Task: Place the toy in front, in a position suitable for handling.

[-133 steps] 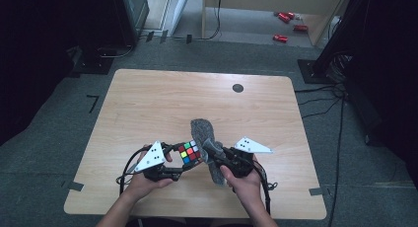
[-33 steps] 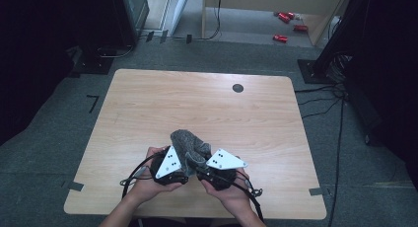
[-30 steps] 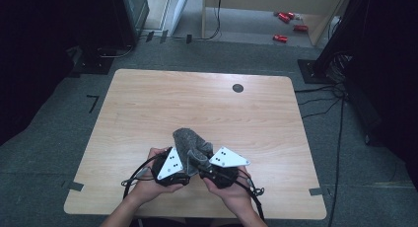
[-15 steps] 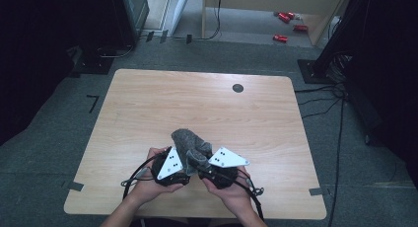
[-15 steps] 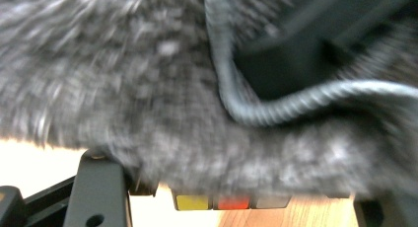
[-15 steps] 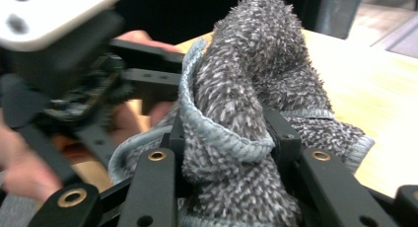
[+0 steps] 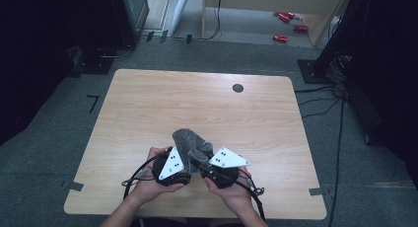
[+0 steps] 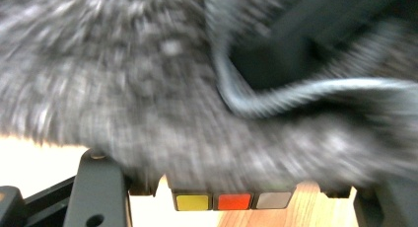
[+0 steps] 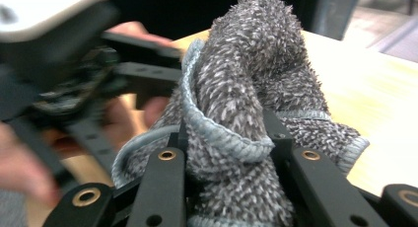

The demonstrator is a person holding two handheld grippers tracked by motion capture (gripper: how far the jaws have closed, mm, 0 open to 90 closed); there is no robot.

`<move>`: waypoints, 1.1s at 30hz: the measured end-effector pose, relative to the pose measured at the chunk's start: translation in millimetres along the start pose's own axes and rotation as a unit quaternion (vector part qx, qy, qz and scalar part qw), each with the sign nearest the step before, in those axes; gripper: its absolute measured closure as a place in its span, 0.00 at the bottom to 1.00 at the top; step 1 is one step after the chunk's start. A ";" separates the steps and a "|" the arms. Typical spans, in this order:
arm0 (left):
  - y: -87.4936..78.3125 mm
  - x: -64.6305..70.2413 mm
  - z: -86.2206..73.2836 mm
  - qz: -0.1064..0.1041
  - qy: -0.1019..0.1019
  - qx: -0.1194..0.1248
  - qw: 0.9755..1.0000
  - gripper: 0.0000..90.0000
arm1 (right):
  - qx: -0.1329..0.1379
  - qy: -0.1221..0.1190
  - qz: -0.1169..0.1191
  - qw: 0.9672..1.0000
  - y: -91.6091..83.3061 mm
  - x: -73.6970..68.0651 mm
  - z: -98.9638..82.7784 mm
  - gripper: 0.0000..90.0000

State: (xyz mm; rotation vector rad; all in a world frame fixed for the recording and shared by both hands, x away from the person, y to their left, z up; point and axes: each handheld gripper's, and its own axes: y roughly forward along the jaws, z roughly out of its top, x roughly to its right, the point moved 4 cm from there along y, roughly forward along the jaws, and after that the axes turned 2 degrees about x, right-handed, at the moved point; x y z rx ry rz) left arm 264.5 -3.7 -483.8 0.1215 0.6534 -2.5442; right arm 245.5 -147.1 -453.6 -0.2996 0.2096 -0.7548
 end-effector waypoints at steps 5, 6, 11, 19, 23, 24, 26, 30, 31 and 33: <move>-2.5 -9.3 -1.2 0.015 -0.017 0.002 1.000 0.39 | -0.004 0.014 -0.015 1.000 -3.8 7.2 -1.2 0.80; -2.9 -10.9 -1.8 0.016 -0.022 0.002 1.000 0.39 | -0.005 0.009 -0.008 1.000 -3.2 3.6 -0.5 0.80; 0.9 -0.8 -1.9 0.001 -0.007 -0.002 1.000 0.39 | -0.005 -0.016 0.017 1.000 2.9 -16.3 0.5 0.80; -3.2 -8.3 -0.5 0.008 -0.014 0.006 1.000 0.39 | 0.002 0.022 -0.024 0.999 -5.1 12.1 -1.9 0.79; -3.5 -9.8 -1.7 0.011 -0.016 0.007 1.000 0.39 | 0.000 0.012 0.001 1.000 -2.7 -0.6 0.9 0.79; -2.3 -8.1 -2.0 0.010 -0.012 0.003 1.000 0.39 | 0.001 0.005 0.013 1.000 -0.5 -7.1 1.0 0.79; 0.9 -3.2 -2.9 0.004 -0.005 0.000 1.000 0.39 | -0.003 -0.006 0.021 1.000 3.1 -16.7 0.0 0.79; 1.5 0.7 -0.7 -0.002 0.001 0.003 1.000 0.39 | 0.008 0.035 0.009 0.999 -1.1 2.3 -1.1 0.79; 0.7 0.0 -0.2 -0.001 0.003 0.004 1.000 0.39 | 0.008 0.035 0.009 0.999 -1.1 2.3 -1.1 0.79; -1.9 -4.5 -0.1 0.004 -0.004 0.007 1.000 0.39 | 0.008 0.046 -0.011 0.999 -4.6 12.3 -1.7 0.79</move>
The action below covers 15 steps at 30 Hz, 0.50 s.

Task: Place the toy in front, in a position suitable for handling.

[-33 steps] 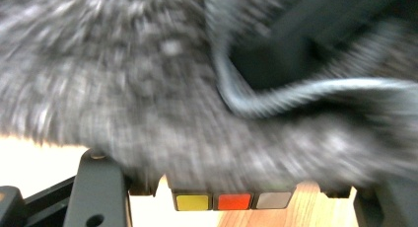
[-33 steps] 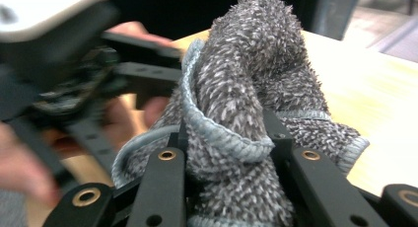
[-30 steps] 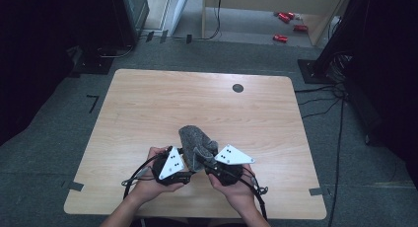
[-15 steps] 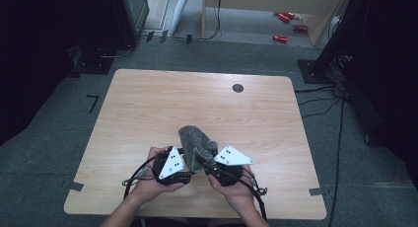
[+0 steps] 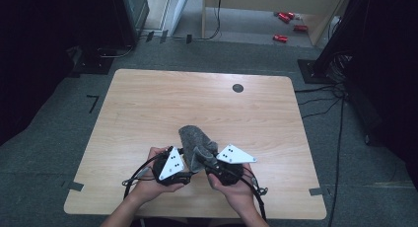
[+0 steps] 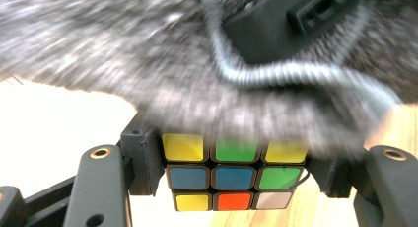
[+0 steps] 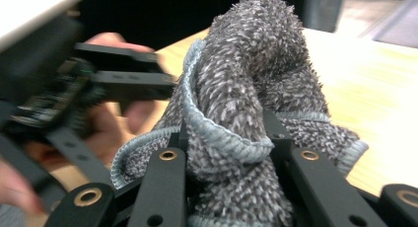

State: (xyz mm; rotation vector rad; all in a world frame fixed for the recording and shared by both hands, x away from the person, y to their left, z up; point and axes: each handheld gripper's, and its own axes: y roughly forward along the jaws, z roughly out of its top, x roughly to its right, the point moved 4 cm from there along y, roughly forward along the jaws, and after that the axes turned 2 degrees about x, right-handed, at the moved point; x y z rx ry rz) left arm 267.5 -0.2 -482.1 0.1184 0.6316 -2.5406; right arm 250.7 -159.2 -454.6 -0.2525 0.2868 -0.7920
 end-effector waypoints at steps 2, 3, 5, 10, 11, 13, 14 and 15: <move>-3.0 -6.6 -0.6 0.007 -0.010 0.004 1.000 0.39 | -0.001 0.002 -0.007 1.000 -1.3 2.3 0.3 0.79; -4.7 -9.5 -1.1 0.009 -0.013 0.004 1.000 0.39 | -0.001 -0.001 -0.004 1.000 -1.1 0.0 0.7 0.79; -5.6 -11.8 -1.6 0.011 -0.020 0.006 1.000 0.39 | -0.003 -0.018 0.008 1.000 0.3 -9.8 2.0 0.79; 2.6 4.4 0.1 0.002 0.002 0.001 1.000 0.39 | -0.008 -0.048 0.039 0.998 6.0 -31.5 1.3 0.79; 3.6 6.9 0.7 0.001 0.004 0.004 1.000 0.39 | -0.008 -0.044 0.040 0.998 5.8 -30.5 1.2 0.79; 3.1 8.5 2.4 -0.002 0.005 0.011 1.000 0.39 | -0.001 -0.027 0.042 0.999 3.5 -24.6 2.3 0.79; 1.9 8.1 3.0 -0.002 0.005 0.013 1.000 0.39 | 0.004 -0.021 0.039 0.999 2.0 -20.1 3.2 0.79; 0.8 6.9 3.3 0.000 0.004 0.016 1.000 0.39 | 0.009 -0.015 0.031 0.999 0.5 -15.7 4.1 0.79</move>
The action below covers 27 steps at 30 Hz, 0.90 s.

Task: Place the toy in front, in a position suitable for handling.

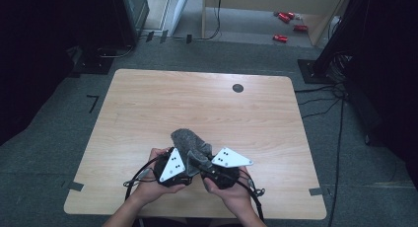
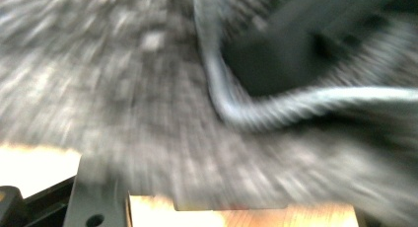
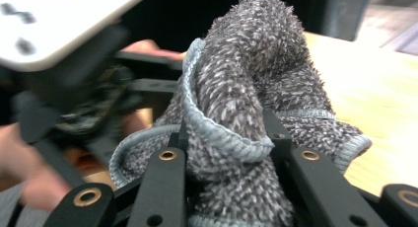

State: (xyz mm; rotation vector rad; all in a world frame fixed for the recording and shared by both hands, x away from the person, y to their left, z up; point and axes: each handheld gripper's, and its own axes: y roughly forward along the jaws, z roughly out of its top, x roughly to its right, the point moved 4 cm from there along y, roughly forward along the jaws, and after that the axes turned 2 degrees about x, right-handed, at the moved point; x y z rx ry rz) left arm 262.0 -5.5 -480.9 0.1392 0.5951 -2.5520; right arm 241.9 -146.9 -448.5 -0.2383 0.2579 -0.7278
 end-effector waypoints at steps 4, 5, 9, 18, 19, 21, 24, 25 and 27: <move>-4.7 -11.1 -1.7 0.012 -0.012 -0.001 1.000 0.39 | 0.002 0.016 -0.023 1.000 -4.0 11.9 -0.6 0.79; -4.8 -12.6 -2.5 0.012 -0.016 -0.003 1.000 0.39 | 0.001 0.013 -0.022 1.000 -3.3 10.3 -1.1 0.79; -1.6 -5.8 -2.3 0.002 -0.008 -0.002 1.000 0.39 | -0.004 -0.016 0.006 1.000 2.9 -10.1 -1.7 0.79; -10.9 -16.6 -1.8 0.004 -0.024 0.025 0.999 0.39 | 0.018 0.027 -0.032 0.999 -7.3 20.4 1.0 0.79; -13.7 -20.0 -1.2 -0.001 -0.033 0.034 0.999 0.39 | 0.019 0.033 -0.041 0.998 -9.4 27.6 0.3 0.79; -20.2 -25.5 0.3 -0.024 -0.052 0.058 0.997 0.39 | 0.025 0.060 -0.043 0.997 -13.4 39.2 -1.4 0.78; -27.2 -27.4 3.2 -0.051 -0.066 0.092 0.992 0.39 | 0.047 0.081 -0.033 0.995 -15.2 45.6 -2.6 0.78; -28.0 -27.7 3.8 -0.054 -0.067 0.096 0.992 0.39 | 0.052 0.079 -0.025 0.995 -14.3 44.4 -2.6 0.78; -29.9 -28.6 5.1 -0.064 -0.078 0.107 0.989 0.39 | 0.052 0.073 0.000 0.996 -10.4 38.8 -3.8 0.78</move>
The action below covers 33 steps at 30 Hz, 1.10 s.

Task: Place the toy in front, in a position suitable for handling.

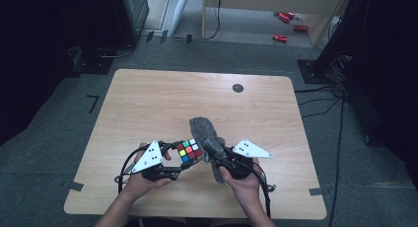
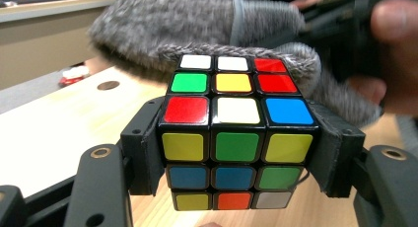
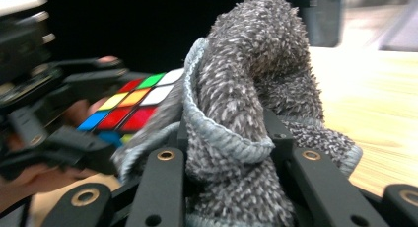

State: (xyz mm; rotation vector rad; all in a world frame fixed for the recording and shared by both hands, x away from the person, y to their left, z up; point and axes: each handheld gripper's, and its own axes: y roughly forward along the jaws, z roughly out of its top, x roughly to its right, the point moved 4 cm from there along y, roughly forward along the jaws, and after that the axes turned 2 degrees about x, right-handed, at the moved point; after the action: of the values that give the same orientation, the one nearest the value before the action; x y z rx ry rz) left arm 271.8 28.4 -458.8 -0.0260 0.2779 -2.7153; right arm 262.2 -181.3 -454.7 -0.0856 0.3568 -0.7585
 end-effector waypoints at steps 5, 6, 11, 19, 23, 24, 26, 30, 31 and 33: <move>-8.1 -9.2 3.4 -0.006 -0.039 0.027 0.999 0.39 | -0.023 -0.003 0.004 1.000 7.4 1.8 -11.6 0.79; -8.7 -10.3 3.5 -0.008 -0.045 0.029 0.999 0.39 | -0.028 -0.005 0.004 1.000 7.7 2.0 -12.5 0.79; -2.3 -3.9 -1.7 -0.006 -0.018 0.000 1.000 0.39 | 0.002 -0.004 0.022 1.000 -1.6 -5.8 3.5 0.78; -6.3 -4.3 3.8 -0.013 -0.028 0.017 0.999 0.39 | -0.020 0.002 0.001 1.000 6.5 -1.8 -11.3 0.79; -5.1 -6.3 1.9 -0.008 -0.030 0.012 0.999 0.39 | -0.024 -0.007 -0.001 1.000 4.6 -4.5 -6.3 0.79; -3.3 -4.9 0.6 -0.009 -0.025 0.005 1.000 0.39 | -0.015 -0.007 0.003 1.000 1.6 -6.4 -1.8 0.79; -0.7 -0.5 -0.5 -0.016 -0.019 0.002 1.000 0.39 | 0.004 -0.013 0.005 1.000 -3.6 -9.5 6.8 0.79; -3.6 1.8 8.2 -0.031 -0.034 0.020 0.999 0.39 | 0.005 0.002 0.002 1.000 -2.1 -6.8 3.1 0.79; -5.4 0.6 10.3 -0.029 -0.035 0.023 0.999 0.39 | -0.006 0.005 -0.004 1.000 0.7 -5.3 -1.9 0.79; -8.5 -3.4 10.4 -0.023 -0.036 0.021 0.999 0.39 | -0.019 0.001 -0.013 1.000 5.9 -7.0 -10.5 0.79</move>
State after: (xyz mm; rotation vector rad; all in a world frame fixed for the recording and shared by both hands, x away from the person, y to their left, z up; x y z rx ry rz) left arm 272.1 35.4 -446.8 -0.1189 0.2013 -2.7580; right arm 257.7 -171.7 -463.8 -0.1262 0.3730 -0.7783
